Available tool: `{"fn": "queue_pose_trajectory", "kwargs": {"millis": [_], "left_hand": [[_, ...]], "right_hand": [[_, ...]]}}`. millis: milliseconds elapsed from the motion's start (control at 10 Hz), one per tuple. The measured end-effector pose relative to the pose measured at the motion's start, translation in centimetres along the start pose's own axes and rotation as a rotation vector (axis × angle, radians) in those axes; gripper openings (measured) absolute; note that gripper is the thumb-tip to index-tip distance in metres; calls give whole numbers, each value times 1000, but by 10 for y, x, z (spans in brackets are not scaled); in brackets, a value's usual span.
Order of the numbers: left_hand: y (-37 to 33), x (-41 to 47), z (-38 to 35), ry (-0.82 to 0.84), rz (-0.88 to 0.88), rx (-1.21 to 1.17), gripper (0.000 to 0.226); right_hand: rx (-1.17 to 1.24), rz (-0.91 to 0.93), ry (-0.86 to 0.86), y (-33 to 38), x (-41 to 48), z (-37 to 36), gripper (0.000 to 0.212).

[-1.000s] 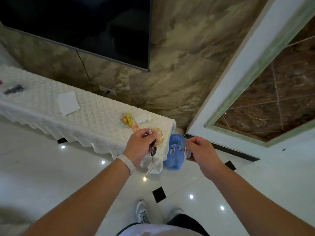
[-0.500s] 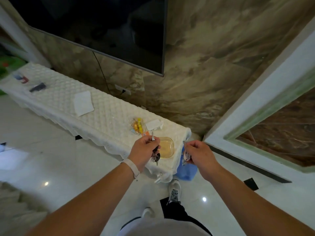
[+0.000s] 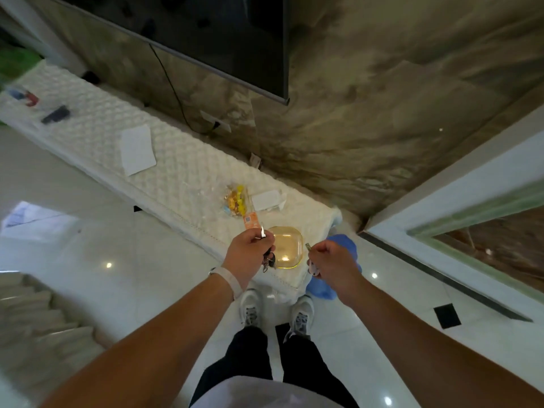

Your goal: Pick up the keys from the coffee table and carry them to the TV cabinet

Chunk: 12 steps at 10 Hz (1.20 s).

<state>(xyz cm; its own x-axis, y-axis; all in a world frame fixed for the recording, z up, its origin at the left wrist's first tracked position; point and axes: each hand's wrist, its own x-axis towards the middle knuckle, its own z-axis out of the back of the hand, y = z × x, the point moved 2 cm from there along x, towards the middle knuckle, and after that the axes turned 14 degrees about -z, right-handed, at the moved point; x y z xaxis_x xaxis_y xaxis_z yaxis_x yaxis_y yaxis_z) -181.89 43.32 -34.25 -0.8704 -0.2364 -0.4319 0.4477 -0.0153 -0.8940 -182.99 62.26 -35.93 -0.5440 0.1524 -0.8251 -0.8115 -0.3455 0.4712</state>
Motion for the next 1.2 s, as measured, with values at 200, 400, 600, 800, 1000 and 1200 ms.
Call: {"fn": "queue_pose_trajectory", "kwargs": {"millis": [200,400,600,800,1000,1200], "left_hand": [[84,70,-17,43,112,67,14],[176,134,-35,78,125,140,29],[249,177,-46,151,114,251,22],[278,199,-50,210,22,378,13],[266,195,-38,220,9,449,7],[210,172,-13,396,-189,646,25]], "right_hand": [[-19,-56,35,-23,89,-43,8],[-2,-141,28,-64,185,-84,5],[5,-173,-5,-99,255,-111,19],[-22,-173,-42,-114,280,-124,21],[-80,-143,-32,-103,271,-120,21],[-246,23,-33,-68,225,-95,13]]}}
